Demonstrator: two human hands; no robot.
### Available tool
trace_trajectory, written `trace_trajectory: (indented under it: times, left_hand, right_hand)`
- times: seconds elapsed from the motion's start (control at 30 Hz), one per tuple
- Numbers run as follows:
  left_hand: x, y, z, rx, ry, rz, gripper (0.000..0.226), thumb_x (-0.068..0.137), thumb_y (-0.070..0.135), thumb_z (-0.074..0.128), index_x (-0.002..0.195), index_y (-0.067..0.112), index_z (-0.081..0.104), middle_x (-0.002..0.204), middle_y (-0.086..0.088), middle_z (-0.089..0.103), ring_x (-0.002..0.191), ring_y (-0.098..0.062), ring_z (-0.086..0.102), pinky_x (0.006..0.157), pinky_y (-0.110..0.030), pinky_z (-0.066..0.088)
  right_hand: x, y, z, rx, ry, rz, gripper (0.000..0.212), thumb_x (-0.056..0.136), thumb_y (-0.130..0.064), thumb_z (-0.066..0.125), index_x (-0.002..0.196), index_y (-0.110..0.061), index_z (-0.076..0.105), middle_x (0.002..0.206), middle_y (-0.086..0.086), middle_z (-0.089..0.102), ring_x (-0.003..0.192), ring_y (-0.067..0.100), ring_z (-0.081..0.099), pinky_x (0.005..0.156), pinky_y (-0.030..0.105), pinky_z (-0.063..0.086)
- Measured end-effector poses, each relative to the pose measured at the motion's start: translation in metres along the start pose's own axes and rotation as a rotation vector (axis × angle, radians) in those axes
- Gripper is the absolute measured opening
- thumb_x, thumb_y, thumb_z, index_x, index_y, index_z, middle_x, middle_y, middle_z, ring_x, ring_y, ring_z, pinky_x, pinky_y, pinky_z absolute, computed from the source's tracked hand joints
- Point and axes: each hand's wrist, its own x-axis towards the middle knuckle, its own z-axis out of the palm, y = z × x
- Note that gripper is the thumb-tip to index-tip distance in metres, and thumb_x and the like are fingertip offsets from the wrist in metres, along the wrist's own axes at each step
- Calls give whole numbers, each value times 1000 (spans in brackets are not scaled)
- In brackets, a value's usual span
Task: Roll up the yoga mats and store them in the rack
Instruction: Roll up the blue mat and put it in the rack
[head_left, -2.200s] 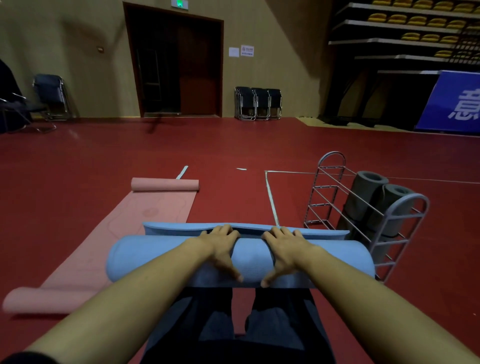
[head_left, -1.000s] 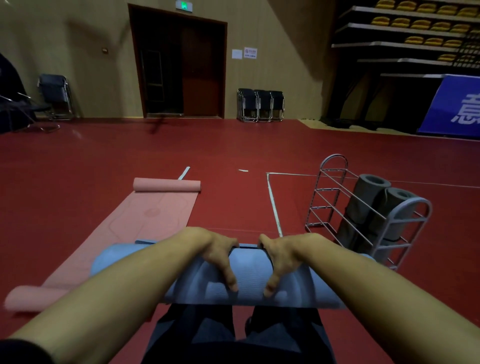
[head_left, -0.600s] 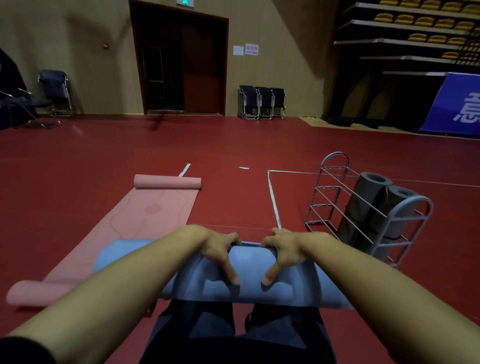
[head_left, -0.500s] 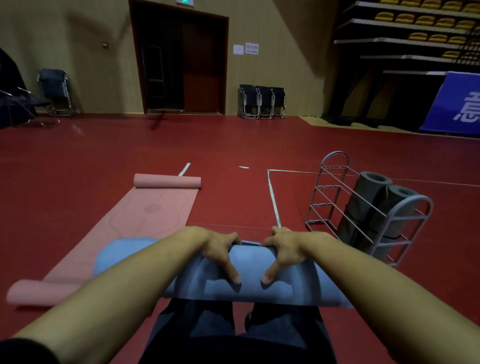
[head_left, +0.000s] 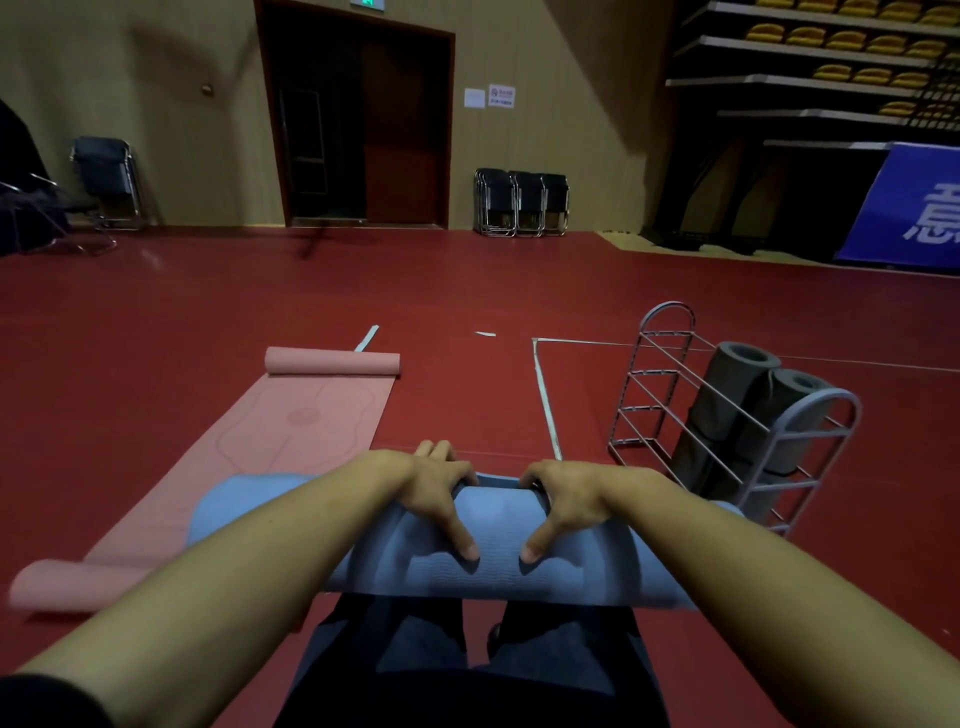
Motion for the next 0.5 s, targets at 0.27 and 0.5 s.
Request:
trace_trajectory:
  times: [0.27, 0.5]
  left_hand:
    - [0, -3, 1, -20, 80, 18, 124, 54, 74, 88, 153, 36, 23, 145, 2, 31, 140, -25, 32, 117, -54, 34]
    - [-5, -3, 0, -153, -10, 46, 101, 62, 65, 90, 147, 31, 47, 138, 11, 59, 119, -16, 60, 104, -36, 50]
  right_hand:
    - [2, 4, -1, 22, 26, 6, 107, 50, -67, 94, 137, -29, 43, 127, -5, 61, 110, 17, 62, 102, 42, 52]
    - [7, -4, -5, -81, -86, 31, 123, 64, -65, 88, 160, -30, 20, 157, 0, 37, 140, 26, 44, 116, 47, 39]
